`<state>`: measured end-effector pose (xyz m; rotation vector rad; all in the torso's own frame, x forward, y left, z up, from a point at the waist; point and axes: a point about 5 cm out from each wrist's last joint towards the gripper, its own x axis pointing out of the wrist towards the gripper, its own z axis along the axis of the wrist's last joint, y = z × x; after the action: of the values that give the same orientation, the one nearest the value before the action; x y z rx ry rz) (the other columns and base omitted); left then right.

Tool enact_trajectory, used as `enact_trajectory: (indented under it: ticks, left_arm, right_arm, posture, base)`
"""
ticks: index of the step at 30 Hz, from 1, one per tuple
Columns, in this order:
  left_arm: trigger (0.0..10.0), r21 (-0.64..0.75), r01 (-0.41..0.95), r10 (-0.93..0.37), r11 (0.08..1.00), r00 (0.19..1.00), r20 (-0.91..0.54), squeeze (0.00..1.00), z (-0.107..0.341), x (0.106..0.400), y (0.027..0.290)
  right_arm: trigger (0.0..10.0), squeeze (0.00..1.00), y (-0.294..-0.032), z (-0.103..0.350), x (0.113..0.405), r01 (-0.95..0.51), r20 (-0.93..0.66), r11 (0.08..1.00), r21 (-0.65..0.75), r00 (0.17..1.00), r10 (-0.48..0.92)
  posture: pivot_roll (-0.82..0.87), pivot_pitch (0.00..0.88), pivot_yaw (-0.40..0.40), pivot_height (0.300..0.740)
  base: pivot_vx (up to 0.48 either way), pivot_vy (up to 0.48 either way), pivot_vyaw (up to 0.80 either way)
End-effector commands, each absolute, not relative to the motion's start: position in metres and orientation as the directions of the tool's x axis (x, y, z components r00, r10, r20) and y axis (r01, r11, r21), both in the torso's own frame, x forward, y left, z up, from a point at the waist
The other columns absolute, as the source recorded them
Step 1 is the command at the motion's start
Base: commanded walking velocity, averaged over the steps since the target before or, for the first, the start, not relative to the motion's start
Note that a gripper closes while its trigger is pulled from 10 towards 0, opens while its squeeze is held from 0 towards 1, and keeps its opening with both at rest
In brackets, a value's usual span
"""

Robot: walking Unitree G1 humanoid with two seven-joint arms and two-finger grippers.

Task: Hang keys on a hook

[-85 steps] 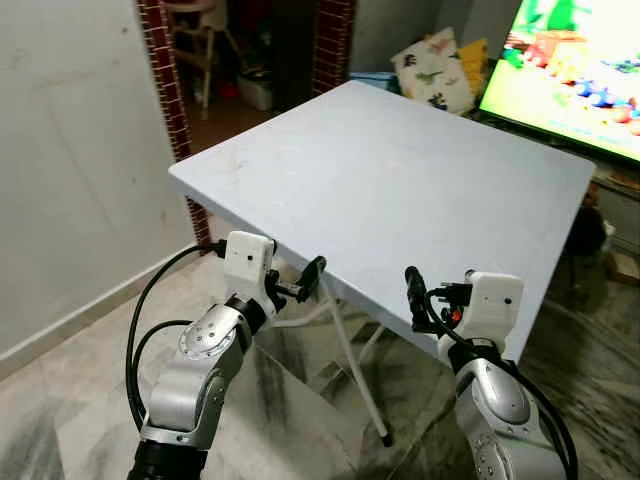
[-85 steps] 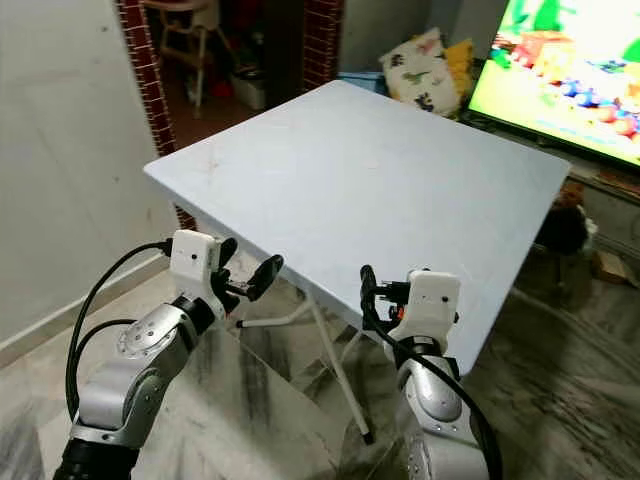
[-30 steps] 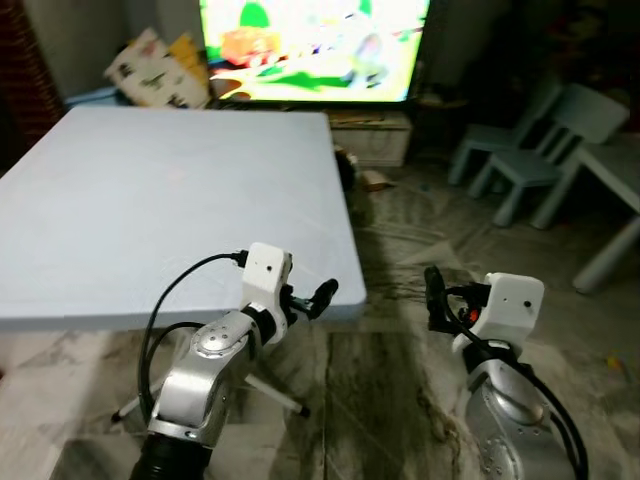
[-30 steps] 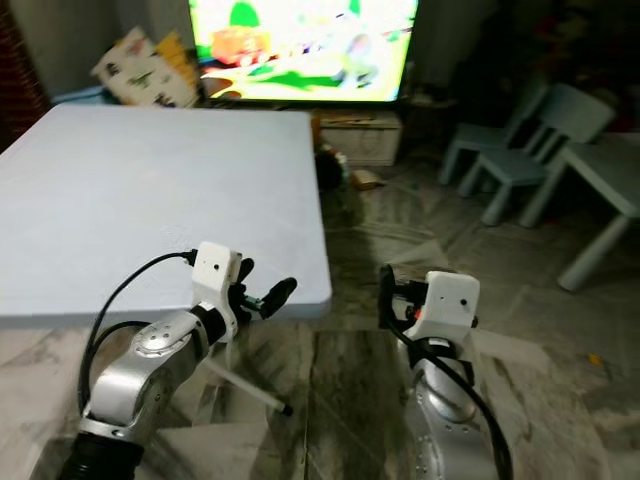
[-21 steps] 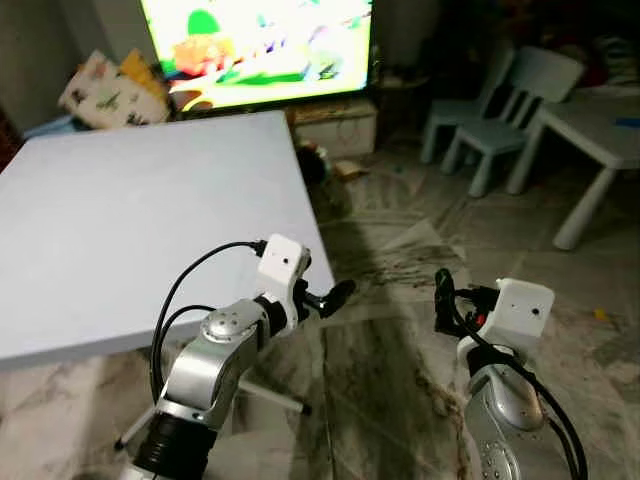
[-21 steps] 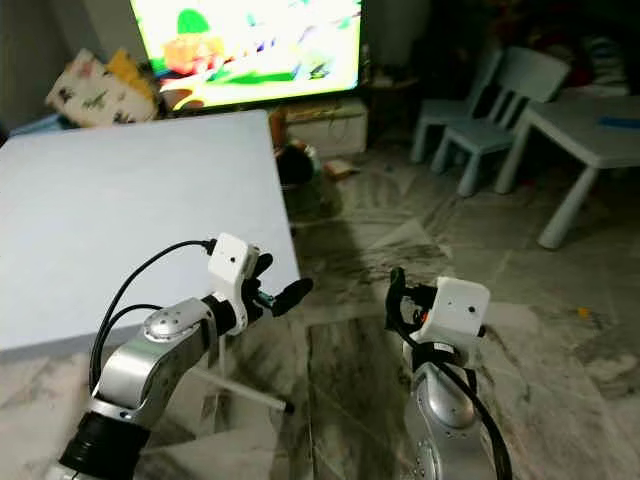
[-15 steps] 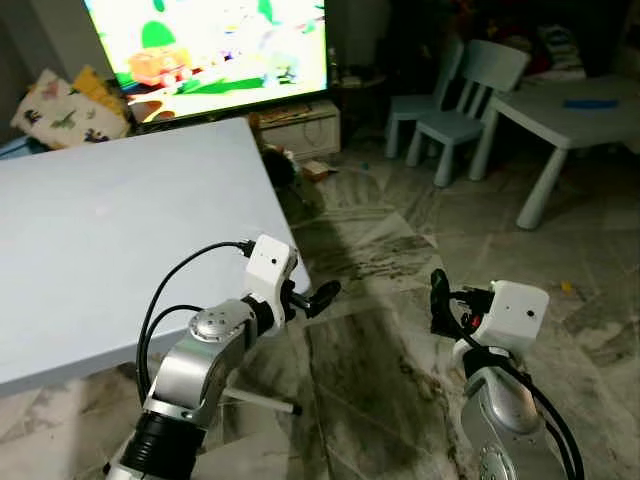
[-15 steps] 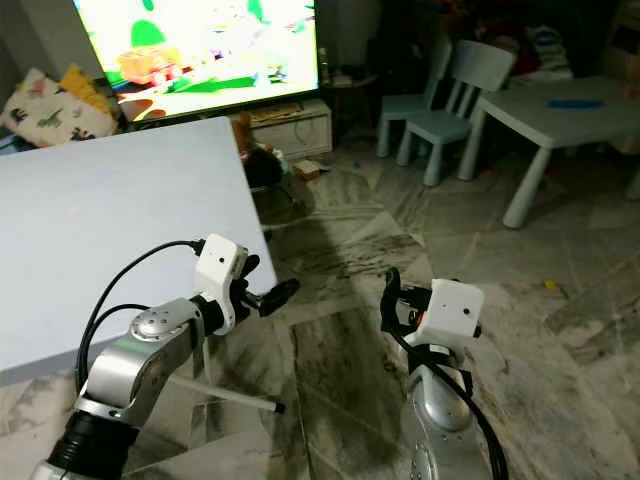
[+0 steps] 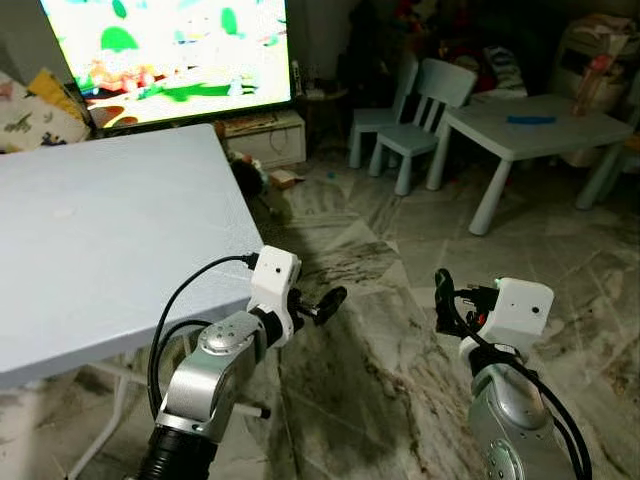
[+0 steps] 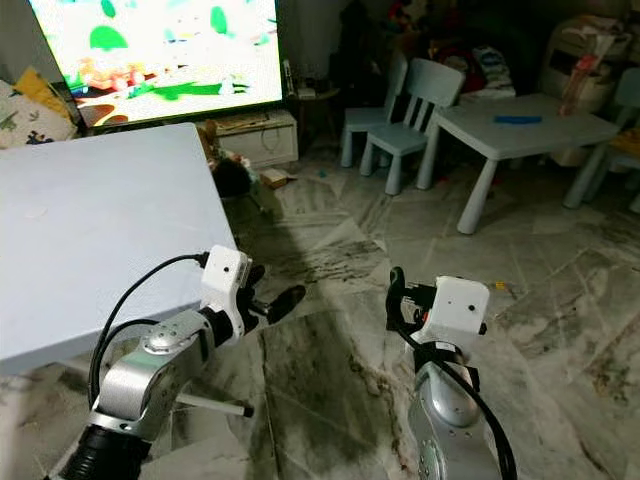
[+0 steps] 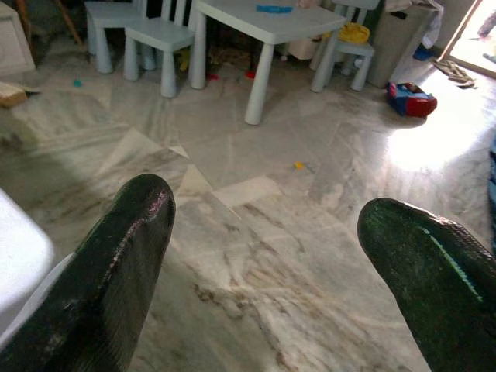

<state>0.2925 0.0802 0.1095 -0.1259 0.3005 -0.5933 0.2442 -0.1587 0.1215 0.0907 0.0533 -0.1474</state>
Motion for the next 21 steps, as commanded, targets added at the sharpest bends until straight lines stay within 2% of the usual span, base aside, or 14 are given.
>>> enact_trajectory:
  ticks: [1, 7, 21]
  left_arm:
    - [10.0, -0.207, 0.517, -0.555, 0.831, 0.796, -0.241, 0.0, 0.109, 0.2939, 0.082]
    - [10.0, -0.225, 0.528, -0.571, 0.819, 0.789, -0.226, 0.0, 0.1106, 0.293, 0.0783]
    - [10.0, -0.235, 0.533, -0.579, 0.813, 0.784, -0.225, 0.0, 0.1114, 0.293, 0.0791]
  right_arm:
    - [10.0, 0.0, -0.1536, 0.126, 0.2465, 0.125, -0.049, 0.988, 0.089, 0.991, -0.121]
    - [10.0, 0.0, -0.1532, 0.1279, 0.2485, 0.113, -0.044, 0.991, 0.078, 0.993, -0.11]
    - [10.0, 0.0, -0.1553, 0.1251, 0.2467, 0.13, -0.06, 0.989, 0.073, 0.99, -0.126]
  posture:
    - [-0.02, 0.0, -0.022, 0.74]
    - [-0.02, 0.002, -0.019, 0.74]
    - [-0.02, 0.013, -0.014, 0.74]
  base:
    - [0.0, 0.0, 0.0]
    - [0.0, 0.0, 0.0]
    - [0.0, -0.455, 0.0]
